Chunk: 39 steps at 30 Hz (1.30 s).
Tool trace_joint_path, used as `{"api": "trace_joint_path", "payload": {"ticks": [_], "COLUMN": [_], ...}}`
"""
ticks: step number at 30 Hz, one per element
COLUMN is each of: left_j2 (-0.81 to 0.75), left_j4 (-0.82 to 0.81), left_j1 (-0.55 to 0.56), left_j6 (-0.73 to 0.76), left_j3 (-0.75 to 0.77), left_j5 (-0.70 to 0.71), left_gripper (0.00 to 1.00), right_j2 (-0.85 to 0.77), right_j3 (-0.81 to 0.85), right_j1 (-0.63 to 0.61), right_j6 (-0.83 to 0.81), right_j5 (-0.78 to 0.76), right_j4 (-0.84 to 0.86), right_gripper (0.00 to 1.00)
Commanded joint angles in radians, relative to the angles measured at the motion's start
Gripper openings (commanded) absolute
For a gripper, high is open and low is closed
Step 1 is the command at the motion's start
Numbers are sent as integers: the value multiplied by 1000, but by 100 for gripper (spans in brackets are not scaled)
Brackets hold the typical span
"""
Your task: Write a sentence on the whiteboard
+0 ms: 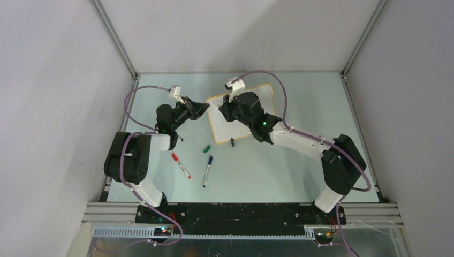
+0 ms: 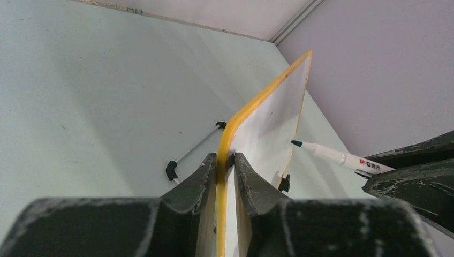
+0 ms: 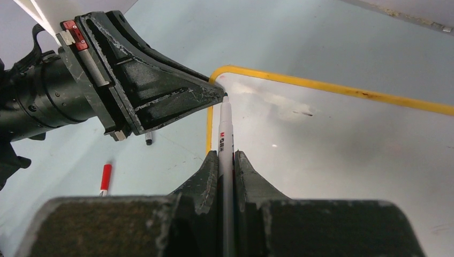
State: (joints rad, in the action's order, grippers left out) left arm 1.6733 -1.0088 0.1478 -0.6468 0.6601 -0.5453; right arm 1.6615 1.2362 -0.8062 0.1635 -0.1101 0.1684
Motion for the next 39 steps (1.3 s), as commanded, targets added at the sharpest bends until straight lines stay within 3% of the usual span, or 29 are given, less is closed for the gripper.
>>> {"api": "trace_joint_path", "payload": {"ticks": [1,39], "left_j2": [-45,-46], "left_j4": [-45,-45], "left_j1": [5,6], "left_j6": [25,29], "left_j3": [-10,-11], "left_j5": [5,8], "left_gripper": [21,21], "right_j2": [25,103], "right_j3": [73,148], "right_j1": [-10,-37], "right_j6": [-37,-74], "right_j5": [-27,-89], "right_j4": [-36,-71], "right_gripper": [0,0]}}
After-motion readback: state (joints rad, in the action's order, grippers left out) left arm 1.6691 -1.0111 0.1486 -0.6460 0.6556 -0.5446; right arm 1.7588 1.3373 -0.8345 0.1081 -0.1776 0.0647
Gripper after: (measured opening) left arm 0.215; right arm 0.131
